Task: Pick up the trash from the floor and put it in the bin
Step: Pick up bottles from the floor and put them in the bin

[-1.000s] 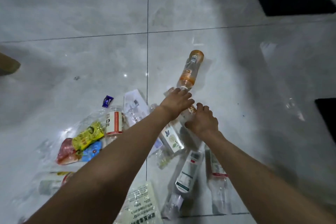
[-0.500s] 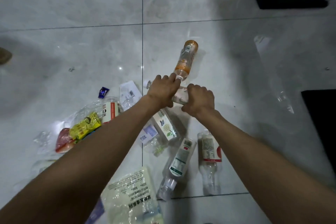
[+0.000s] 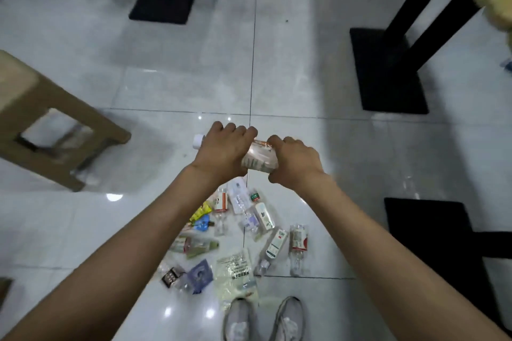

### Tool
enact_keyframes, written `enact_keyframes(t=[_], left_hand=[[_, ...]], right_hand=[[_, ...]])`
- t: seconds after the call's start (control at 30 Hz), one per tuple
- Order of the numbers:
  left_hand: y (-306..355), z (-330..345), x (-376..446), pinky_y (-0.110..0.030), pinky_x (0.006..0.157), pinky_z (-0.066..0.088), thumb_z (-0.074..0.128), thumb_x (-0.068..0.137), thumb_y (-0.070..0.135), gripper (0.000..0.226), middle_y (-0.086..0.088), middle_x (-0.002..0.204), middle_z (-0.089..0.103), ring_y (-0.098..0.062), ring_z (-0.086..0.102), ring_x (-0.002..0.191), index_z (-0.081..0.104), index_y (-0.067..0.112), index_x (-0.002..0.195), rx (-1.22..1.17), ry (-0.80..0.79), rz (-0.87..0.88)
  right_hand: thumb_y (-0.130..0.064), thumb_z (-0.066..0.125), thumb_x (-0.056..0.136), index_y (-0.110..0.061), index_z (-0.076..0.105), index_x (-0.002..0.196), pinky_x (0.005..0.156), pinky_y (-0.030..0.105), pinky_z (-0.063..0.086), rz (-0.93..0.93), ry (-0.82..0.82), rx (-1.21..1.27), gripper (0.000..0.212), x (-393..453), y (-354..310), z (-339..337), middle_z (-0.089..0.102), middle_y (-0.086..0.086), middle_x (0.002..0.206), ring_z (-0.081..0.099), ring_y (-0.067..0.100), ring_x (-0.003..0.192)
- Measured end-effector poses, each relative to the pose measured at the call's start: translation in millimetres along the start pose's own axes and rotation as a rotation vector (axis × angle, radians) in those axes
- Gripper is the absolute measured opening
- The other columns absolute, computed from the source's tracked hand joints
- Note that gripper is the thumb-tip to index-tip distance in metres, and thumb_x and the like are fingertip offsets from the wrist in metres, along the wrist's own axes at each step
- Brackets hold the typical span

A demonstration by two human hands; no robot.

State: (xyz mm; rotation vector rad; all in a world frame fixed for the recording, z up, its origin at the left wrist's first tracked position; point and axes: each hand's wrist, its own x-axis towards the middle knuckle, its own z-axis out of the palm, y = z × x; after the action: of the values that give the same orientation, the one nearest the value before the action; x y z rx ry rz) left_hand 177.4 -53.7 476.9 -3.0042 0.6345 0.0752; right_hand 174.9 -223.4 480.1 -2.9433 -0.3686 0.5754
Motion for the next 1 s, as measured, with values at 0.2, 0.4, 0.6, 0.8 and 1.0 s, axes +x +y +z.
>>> enact_keyframes(t=[0.2, 0.4, 0.6, 0.8, 1.0], left_hand=[[-29.5, -209.4, -76.2, -0.034, 0.064, 0.040, 0.079, 0.046, 0.032, 0.057, 0.000, 0.082, 0.061, -0.026, 0.059, 0.071, 0.057, 0.015, 0.096, -0.038, 0.064, -0.053], [-33.4, -338.4, -135.5, -0.036, 0.074, 0.043, 0.076, 0.056, 0.029, 0.054, -0.001, 0.093, 0.063, -0.026, 0.061, 0.084, 0.057, 0.015, 0.105, -0.022, 0.102, -0.045], [-33.2, -397.1, -204.3, -0.034, 0.082, 0.036, 0.066, 0.072, 0.040, 0.052, 0.003, 0.109, 0.059, -0.022, 0.057, 0.099, 0.048, 0.020, 0.117, -0.047, 0.089, -0.213], [-36.1, -414.0, -277.2, -0.034, 0.082, 0.037, 0.068, 0.072, 0.041, 0.055, 0.002, 0.111, 0.060, -0.023, 0.057, 0.102, 0.049, 0.020, 0.119, -0.018, 0.086, -0.361], [-45.3, -403.2, -378.5, -0.035, 0.081, 0.042, 0.071, 0.069, 0.043, 0.057, 0.001, 0.114, 0.063, -0.025, 0.060, 0.104, 0.050, 0.018, 0.115, -0.034, 0.058, -0.590]], right_hand=[[-0.048, 0.074, 0.072, -0.034, 0.039, 0.138, 0.088, 0.036, 0.037, -0.177, 0.114, 0.013, 0.076, -109.5, -70.8, -193.5, 0.057, -0.004, 0.121, 0.053, 0.022, 0.114], [-0.052, 0.069, 0.075, -0.034, 0.041, 0.136, 0.093, 0.035, 0.037, -0.203, 0.208, 0.015, 0.070, -193.0, -119.8, -285.3, 0.058, -0.008, 0.124, 0.053, 0.019, 0.116], [-0.045, 0.071, 0.076, -0.025, 0.041, 0.143, 0.095, 0.035, 0.038, -0.333, 0.233, 0.027, 0.075, -240.2, -160.6, -323.8, 0.055, -0.004, 0.134, 0.049, 0.020, 0.122], [-0.047, 0.070, 0.076, -0.026, 0.050, 0.131, 0.086, 0.035, 0.041, -0.472, 0.202, -0.015, 0.062, -273.5, -206.1, -323.1, 0.062, -0.003, 0.118, 0.055, 0.021, 0.110], [-0.049, 0.073, 0.073, -0.029, 0.052, 0.129, 0.081, 0.035, 0.046, -0.694, 0.124, -0.083, 0.063, -299.1, -281.9, -300.4, 0.063, -0.002, 0.115, 0.058, 0.021, 0.105]])
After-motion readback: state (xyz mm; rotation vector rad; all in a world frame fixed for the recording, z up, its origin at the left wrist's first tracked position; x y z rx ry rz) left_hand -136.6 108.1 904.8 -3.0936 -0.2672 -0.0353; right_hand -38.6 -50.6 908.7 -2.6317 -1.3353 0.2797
